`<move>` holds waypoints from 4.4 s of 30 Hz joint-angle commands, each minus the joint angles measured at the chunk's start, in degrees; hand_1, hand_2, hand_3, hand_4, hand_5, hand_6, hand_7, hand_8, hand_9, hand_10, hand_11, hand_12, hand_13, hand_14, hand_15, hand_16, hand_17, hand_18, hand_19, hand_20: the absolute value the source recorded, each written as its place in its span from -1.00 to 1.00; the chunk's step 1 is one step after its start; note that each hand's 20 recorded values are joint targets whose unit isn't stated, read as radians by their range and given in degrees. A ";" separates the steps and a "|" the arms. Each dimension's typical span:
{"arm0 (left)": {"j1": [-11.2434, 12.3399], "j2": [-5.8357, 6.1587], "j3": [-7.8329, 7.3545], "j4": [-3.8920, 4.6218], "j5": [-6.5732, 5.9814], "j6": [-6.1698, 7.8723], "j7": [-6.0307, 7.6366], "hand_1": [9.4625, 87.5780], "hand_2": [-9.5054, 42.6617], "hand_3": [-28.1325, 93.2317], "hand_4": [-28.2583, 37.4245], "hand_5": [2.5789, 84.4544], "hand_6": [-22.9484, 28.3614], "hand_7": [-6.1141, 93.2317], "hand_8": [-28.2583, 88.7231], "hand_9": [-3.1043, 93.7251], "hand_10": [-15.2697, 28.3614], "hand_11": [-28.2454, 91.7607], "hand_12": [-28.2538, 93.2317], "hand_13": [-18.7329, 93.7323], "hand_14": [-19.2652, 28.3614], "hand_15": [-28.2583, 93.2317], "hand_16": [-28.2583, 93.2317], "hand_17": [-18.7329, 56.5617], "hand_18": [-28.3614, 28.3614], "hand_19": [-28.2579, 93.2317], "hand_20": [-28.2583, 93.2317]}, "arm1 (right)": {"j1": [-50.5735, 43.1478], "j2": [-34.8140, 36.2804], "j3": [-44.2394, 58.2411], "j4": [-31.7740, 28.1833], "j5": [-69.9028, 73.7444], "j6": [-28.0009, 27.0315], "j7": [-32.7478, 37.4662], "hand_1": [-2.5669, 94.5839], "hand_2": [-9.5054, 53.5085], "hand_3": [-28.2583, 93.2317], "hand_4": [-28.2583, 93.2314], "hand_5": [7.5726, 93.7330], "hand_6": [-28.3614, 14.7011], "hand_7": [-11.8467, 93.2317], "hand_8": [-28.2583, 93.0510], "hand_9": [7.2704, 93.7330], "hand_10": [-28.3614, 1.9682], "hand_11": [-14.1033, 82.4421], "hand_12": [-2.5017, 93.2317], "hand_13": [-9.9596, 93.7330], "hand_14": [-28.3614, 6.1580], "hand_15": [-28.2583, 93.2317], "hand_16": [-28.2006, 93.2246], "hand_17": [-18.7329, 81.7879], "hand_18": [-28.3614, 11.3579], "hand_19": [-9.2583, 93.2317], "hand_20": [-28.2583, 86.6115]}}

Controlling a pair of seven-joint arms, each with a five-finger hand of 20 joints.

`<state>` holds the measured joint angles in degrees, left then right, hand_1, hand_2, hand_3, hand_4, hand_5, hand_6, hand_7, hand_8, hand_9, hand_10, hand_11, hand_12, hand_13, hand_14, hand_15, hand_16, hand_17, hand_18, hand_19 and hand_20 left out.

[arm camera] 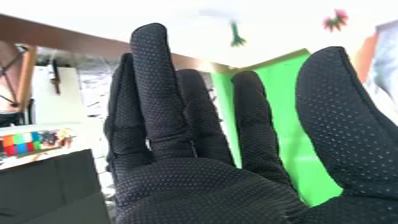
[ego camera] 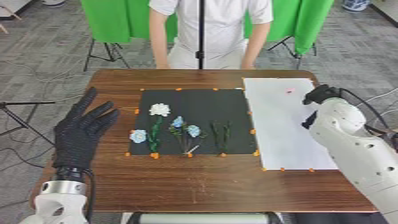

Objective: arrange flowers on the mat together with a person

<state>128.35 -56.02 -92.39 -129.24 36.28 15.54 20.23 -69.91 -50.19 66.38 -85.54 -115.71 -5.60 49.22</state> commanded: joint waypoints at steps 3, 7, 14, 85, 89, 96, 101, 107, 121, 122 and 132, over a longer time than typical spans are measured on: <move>-0.06 -1.27 -0.34 0.41 -0.87 -1.86 -2.12 -0.75 -0.21 0.69 -1.00 -0.31 0.12 -0.71 -0.66 -0.25 0.64 -0.16 -0.38 -0.21 0.97 0.26 -0.69 -0.63 1.00 0.65 -0.94 | 2.53 -1.40 -1.52 4.48 1.53 -8.58 3.51 -0.37 -0.85 0.92 -1.00 -0.33 0.51 -0.49 -0.77 -0.21 -0.12 -0.54 -0.70 0.18 -0.22 0.34 -0.45 -0.30 -0.64 0.63 -0.34; -0.37 -2.07 -0.61 0.47 -0.19 -2.52 -2.81 -0.75 -0.21 0.69 -1.00 -0.31 0.12 -0.71 -0.66 -0.25 0.64 -0.16 -0.38 -0.21 0.97 0.26 -0.70 -0.63 1.00 0.65 -0.94 | 2.10 -2.36 -2.23 4.61 -0.37 -9.59 1.86 -0.33 -0.85 0.91 -1.00 -0.28 0.53 -0.49 -0.78 -0.16 0.02 -0.56 -0.71 0.24 -0.20 0.32 -0.45 -0.25 -0.70 0.67 -0.36; -1.40 -1.45 0.30 0.91 -0.59 -2.79 -2.63 -0.75 -0.22 0.69 -1.00 -0.31 0.12 -0.71 -0.66 -0.25 0.64 -0.16 -0.38 -0.20 0.97 0.26 -0.70 -0.63 1.00 0.64 -0.93 | 1.93 -2.07 -5.58 4.44 -4.28 -1.09 0.74 -0.29 -0.89 0.88 -1.00 -0.14 0.51 -0.48 -0.79 -0.02 0.11 -0.54 -0.71 0.35 -0.09 0.28 -0.43 -0.20 -0.75 0.69 -0.39; 0.17 -0.52 0.12 0.13 -2.00 -1.78 -1.07 -0.72 -0.22 0.70 -1.00 -0.30 0.13 -0.70 -0.67 -0.24 0.65 -0.15 -0.38 -0.20 0.97 0.27 -0.70 -0.64 1.00 0.62 -0.87 | -7.07 -14.04 -10.25 -13.83 -24.04 -4.85 -26.56 -0.09 -1.00 0.80 -1.00 0.41 0.59 -0.50 -0.76 0.47 0.16 -0.25 -0.66 0.44 0.22 0.36 -0.36 -0.25 -0.44 0.64 -0.38; 0.21 -0.78 -0.04 0.14 -1.85 -1.94 -1.21 -0.72 -0.23 0.70 -1.00 -0.30 0.13 -0.70 -0.67 -0.24 0.65 -0.15 -0.38 -0.20 0.97 0.27 -0.70 -0.64 1.00 0.62 -0.87 | -7.80 -14.49 -9.48 -15.33 -24.07 -5.97 -27.29 -0.11 -1.00 0.81 -1.00 0.38 0.58 -0.50 -0.77 0.45 0.15 -0.25 -0.66 0.43 0.19 0.37 -0.37 -0.26 -0.44 0.64 -0.37; 0.04 -1.13 0.06 0.27 -1.79 -2.02 -1.62 -0.71 -0.23 0.70 -1.00 -0.30 0.13 -0.70 -0.67 -0.24 0.65 -0.15 -0.38 -0.20 0.97 0.27 -0.70 -0.64 1.00 0.62 -0.87 | -9.17 -14.70 -8.60 -17.44 -22.19 -6.49 -26.77 -0.16 -1.00 0.82 -1.00 0.34 0.53 -0.50 -0.77 0.43 0.11 -0.25 -0.66 0.41 0.17 0.39 -0.38 -0.27 -0.45 0.63 -0.35; 0.39 -1.07 -0.31 0.26 -1.74 -1.79 -1.57 -0.71 -0.23 0.70 -1.00 -0.30 0.13 -0.70 -0.67 -0.24 0.65 -0.15 -0.38 -0.20 0.97 0.27 -0.70 -0.64 1.00 0.62 -0.86 | -12.33 -15.43 -4.14 -21.65 -7.33 -5.12 -21.97 -0.20 -1.00 0.81 -1.00 0.33 0.52 -0.50 -0.77 0.42 0.07 -0.25 -0.67 0.41 0.14 0.39 -0.39 -0.27 -0.46 0.63 -0.34; 0.45 -0.70 -0.53 0.43 -1.25 -1.59 -1.01 -0.71 -0.23 0.70 -1.00 -0.30 0.13 -0.70 -0.67 -0.24 0.64 -0.15 -0.38 -0.20 0.97 0.27 -0.70 -0.65 1.00 0.62 -0.86 | -18.77 -16.47 5.08 -28.49 16.71 -1.62 -19.16 -0.30 -0.98 0.79 -1.00 0.27 0.41 -0.50 -0.77 0.35 -0.12 -0.29 -0.69 0.34 -0.09 0.36 -0.41 -0.33 -0.52 0.55 -0.35; -0.64 2.00 1.63 1.58 0.73 2.07 3.95 -0.76 -0.23 0.70 -1.00 -0.30 0.12 -0.71 -0.67 -0.24 0.64 -0.16 -0.38 -0.20 0.96 0.27 -0.69 -0.67 1.00 0.61 -0.83 | -38.51 -20.38 24.05 -33.30 71.44 2.45 -30.31 -0.65 -0.27 0.82 -1.00 -0.23 0.35 -0.57 -0.74 -0.12 -0.30 -0.51 -0.72 -0.09 -0.64 -0.01 -0.39 -0.56 -0.55 0.16 -0.30; -0.68 2.24 1.86 1.66 0.71 2.36 4.47 -0.76 -0.23 0.70 -1.00 -0.30 0.11 -0.71 -0.67 -0.24 0.64 -0.16 -0.38 -0.20 0.96 0.27 -0.69 -0.68 1.00 0.60 -0.83 | -39.72 -20.62 24.19 -33.80 70.88 2.55 -31.75 -0.66 -0.26 0.82 -1.00 -0.25 0.36 -0.57 -0.74 -0.13 -0.27 -0.53 -0.72 -0.10 -0.64 -0.05 -0.36 -0.56 -0.54 0.14 -0.28; 0.05 1.05 4.22 2.34 1.68 3.26 5.33 -0.81 -0.24 0.71 -1.00 -0.32 0.07 -0.71 -0.67 -0.25 0.58 -0.19 -0.38 -0.20 0.94 0.26 -0.69 -0.70 0.93 0.54 -0.75 | -45.82 -22.32 22.81 -35.76 71.24 2.35 -36.66 -0.70 -0.27 0.82 -1.00 -0.33 0.48 -0.58 -0.74 -0.16 -0.16 -0.56 -0.71 -0.13 -0.61 -0.12 -0.31 -0.58 -0.54 0.07 -0.26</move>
<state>127.11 -53.07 -89.08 -127.46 36.32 18.41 27.13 -112.06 -70.58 90.52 -120.09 -52.48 -3.09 12.86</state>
